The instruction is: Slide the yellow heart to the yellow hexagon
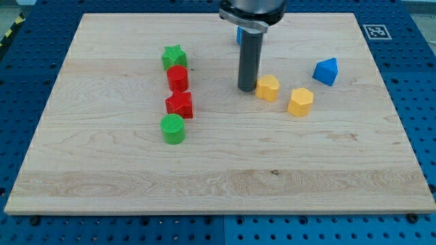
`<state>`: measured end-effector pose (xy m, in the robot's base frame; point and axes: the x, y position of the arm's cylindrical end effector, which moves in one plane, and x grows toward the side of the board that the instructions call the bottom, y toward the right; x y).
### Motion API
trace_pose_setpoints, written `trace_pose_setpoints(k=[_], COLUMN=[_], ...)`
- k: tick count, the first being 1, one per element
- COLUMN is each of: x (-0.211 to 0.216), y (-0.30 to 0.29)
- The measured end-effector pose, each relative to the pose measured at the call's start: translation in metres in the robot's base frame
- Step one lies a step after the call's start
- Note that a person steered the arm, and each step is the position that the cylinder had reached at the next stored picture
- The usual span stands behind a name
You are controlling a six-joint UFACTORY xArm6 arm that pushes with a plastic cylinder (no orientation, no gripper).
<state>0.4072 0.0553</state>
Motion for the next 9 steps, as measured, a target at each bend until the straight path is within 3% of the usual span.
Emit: trace_pose_setpoints(k=[6,9], x=[-0.029,0.031], y=[0.086,0.113])
